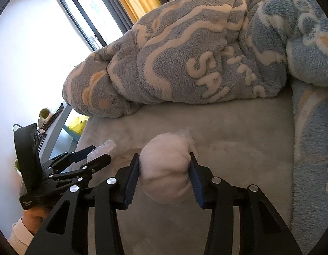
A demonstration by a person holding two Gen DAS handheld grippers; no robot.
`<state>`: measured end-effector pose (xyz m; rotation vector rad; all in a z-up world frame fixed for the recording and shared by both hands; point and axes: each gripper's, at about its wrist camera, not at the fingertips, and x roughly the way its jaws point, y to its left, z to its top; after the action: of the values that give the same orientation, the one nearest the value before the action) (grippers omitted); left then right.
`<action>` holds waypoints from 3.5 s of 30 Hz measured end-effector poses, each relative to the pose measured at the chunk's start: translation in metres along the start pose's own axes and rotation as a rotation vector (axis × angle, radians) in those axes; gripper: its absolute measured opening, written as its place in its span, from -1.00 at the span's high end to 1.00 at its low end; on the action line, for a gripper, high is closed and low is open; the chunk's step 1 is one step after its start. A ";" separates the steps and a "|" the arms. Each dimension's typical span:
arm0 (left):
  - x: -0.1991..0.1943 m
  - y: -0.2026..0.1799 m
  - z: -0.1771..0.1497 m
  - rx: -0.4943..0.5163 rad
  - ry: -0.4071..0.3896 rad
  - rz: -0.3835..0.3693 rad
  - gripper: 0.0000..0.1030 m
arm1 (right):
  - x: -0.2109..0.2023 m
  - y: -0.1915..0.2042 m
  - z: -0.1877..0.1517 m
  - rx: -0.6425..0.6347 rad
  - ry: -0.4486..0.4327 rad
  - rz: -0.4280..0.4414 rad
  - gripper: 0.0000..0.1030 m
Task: Collect trash
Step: 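Grasp the clear bubble wrap with the left tool while the right tool holds the white ball, then carry the bubble wrap and white ball in both tools over the trash bin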
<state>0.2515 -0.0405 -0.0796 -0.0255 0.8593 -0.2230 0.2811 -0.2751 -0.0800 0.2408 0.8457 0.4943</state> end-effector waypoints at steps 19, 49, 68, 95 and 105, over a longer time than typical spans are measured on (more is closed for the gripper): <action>-0.011 -0.006 0.001 -0.032 -0.047 0.026 0.21 | -0.020 0.000 0.006 0.020 -0.030 0.009 0.12; -0.119 0.024 -0.044 -0.071 -0.124 0.059 0.21 | -0.044 0.085 -0.043 -0.037 -0.059 0.038 0.12; -0.149 0.079 -0.089 -0.084 -0.072 0.130 0.21 | -0.028 0.153 -0.068 -0.094 -0.034 0.090 0.12; -0.133 0.200 -0.153 -0.226 0.136 0.210 0.21 | 0.031 0.275 -0.079 -0.239 0.047 0.181 0.12; -0.119 0.241 -0.192 -0.279 0.246 0.199 0.20 | 0.061 0.320 -0.093 -0.289 0.094 0.207 0.12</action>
<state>0.0761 0.2319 -0.1430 -0.1750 1.1257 0.0840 0.1416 0.0325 -0.0537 0.0384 0.8333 0.8191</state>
